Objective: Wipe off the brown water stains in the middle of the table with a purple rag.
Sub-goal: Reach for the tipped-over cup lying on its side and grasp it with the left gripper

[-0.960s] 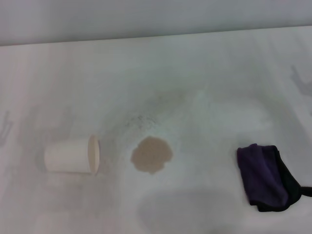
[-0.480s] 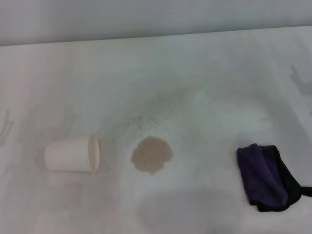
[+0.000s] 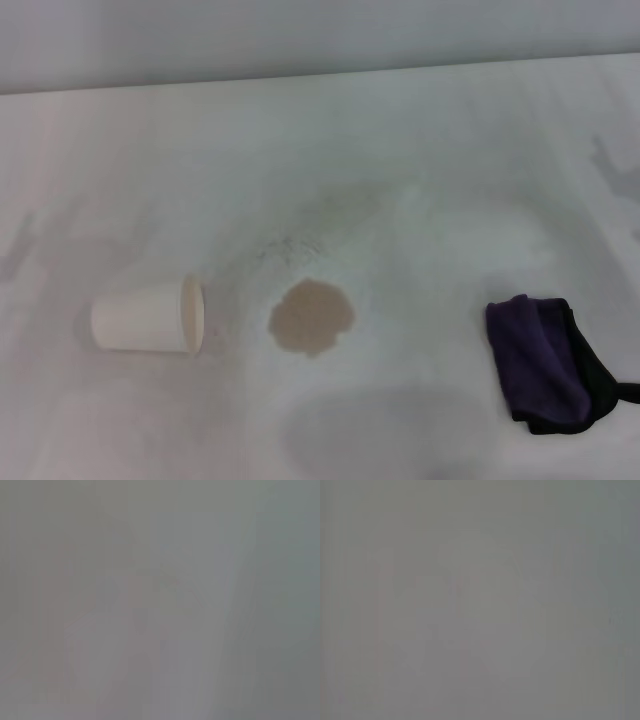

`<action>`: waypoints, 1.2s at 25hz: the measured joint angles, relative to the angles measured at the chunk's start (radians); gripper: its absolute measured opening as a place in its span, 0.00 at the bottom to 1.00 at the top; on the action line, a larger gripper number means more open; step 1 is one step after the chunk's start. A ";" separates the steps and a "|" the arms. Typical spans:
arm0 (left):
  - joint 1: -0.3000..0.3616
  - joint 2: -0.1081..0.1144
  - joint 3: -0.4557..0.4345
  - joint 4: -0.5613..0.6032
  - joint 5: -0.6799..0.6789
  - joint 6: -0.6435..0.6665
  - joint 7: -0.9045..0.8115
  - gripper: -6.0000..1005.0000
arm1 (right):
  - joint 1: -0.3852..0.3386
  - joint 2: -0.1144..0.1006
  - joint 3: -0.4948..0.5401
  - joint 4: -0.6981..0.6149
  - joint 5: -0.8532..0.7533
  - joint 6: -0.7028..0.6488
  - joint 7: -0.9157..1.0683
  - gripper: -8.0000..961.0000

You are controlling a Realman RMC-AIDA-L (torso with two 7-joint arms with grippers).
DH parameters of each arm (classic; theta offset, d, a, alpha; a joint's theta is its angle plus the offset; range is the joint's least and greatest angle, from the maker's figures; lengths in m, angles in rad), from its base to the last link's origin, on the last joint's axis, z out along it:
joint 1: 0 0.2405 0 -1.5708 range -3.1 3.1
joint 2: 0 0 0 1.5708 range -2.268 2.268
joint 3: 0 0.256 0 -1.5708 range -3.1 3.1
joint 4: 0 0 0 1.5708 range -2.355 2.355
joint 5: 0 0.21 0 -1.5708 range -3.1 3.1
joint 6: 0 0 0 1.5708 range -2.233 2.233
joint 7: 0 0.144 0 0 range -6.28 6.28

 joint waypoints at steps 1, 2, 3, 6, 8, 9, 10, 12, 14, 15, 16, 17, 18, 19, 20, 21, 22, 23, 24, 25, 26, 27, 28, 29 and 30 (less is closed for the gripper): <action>0.002 0.017 0.043 0.019 0.000 -0.018 -0.042 0.87 | 0.001 0.001 0.000 0.002 0.000 0.002 0.000 0.89; 0.003 0.038 0.082 0.039 0.000 -0.031 -0.084 0.87 | 0.003 0.001 0.000 0.006 0.001 0.005 0.000 0.89; 0.003 0.055 0.116 0.052 0.000 -0.038 -0.118 0.87 | 0.005 0.002 0.000 0.011 0.004 0.009 0.000 0.89; 0.003 0.116 0.206 0.107 0.016 -0.060 -0.228 0.87 | 0.008 0.004 0.001 0.024 0.013 0.014 -0.003 0.89; 0.003 0.148 0.228 0.150 0.059 -0.085 -0.303 0.87 | 0.009 0.005 0.001 0.031 0.022 0.016 -0.003 0.89; 0.003 0.148 0.228 0.150 0.059 -0.085 -0.303 0.87 | 0.010 0.006 0.001 0.035 0.029 0.017 -0.003 0.89; 0.003 0.148 0.228 0.150 0.059 -0.085 -0.303 0.87 | 0.011 0.006 0.001 0.039 0.032 0.019 -0.004 0.89; 0.018 0.214 0.220 0.319 0.271 -0.149 -0.499 0.87 | 0.013 0.007 0.002 0.046 0.037 0.022 -0.006 0.89; 0.037 0.237 0.197 0.424 0.396 -0.162 -0.585 0.87 | 0.014 0.007 0.002 0.050 0.037 0.023 -0.007 0.89; 0.044 0.242 0.183 0.459 0.446 -0.164 -0.615 0.87 | 0.014 0.007 0.003 0.052 0.037 0.023 -0.007 0.89; 0.056 0.249 0.150 0.528 0.542 -0.163 -0.669 0.87 | 0.014 0.007 0.004 0.055 0.037 0.023 -0.007 0.89; 0.067 0.249 0.107 0.600 0.645 -0.155 -0.722 0.87 | 0.014 0.007 0.007 0.060 0.037 0.023 -0.007 0.89; 0.076 0.247 0.069 0.665 0.742 -0.145 -0.768 0.87 | 0.013 0.007 0.011 0.065 0.037 0.023 -0.008 0.89; 0.082 0.238 0.028 0.741 0.843 -0.126 -0.816 0.87 | 0.013 0.007 0.016 0.070 0.037 0.023 -0.008 0.89; 0.086 0.227 -0.011 0.807 0.939 -0.105 -0.857 0.87 | 0.012 0.007 0.020 0.074 0.037 0.024 -0.008 0.89; 0.089 0.214 -0.044 0.868 1.032 -0.077 -0.894 0.87 | 0.012 0.007 0.023 0.078 0.037 0.024 -0.009 0.89; 0.089 0.202 -0.074 0.918 1.108 -0.050 -0.921 0.87 | 0.012 0.007 0.024 0.081 0.037 0.024 -0.009 0.89; 0.087 0.189 -0.103 0.971 1.182 -0.018 -0.943 0.87 | 0.012 0.007 0.025 0.083 0.037 0.024 -0.009 0.89; 0.081 0.176 -0.130 1.014 1.249 0.014 -0.963 0.87 | 0.012 0.007 0.025 0.086 0.037 0.024 -0.009 0.89; 0.074 0.168 -0.145 1.041 1.293 0.038 -0.973 0.87 | 0.012 0.007 0.025 0.087 0.037 0.025 -0.009 0.89; 0.061 0.159 -0.161 1.071 1.352 0.072 -0.984 0.87 | 0.013 0.007 0.025 0.087 0.037 0.025 -0.009 0.89; 0.047 0.155 -0.165 1.088 1.393 0.099 -0.992 0.87 | 0.013 0.007 0.025 0.087 0.037 0.025 -0.009 0.89; 0.031 0.152 -0.167 1.101 1.432 0.126 -0.999 0.87 | 0.013 0.007 0.025 0.087 0.037 0.025 -0.009 0.89; 0.015 0.151 -0.167 1.108 1.465 0.150 -1.005 0.87 | 0.013 0.007 0.025 0.088 0.037 0.025 -0.008 0.89; 0.002 0.150 -0.166 1.112 1.492 0.169 -1.008 0.87 | 0.013 0.007 0.025 0.089 0.037 0.025 -0.008 0.89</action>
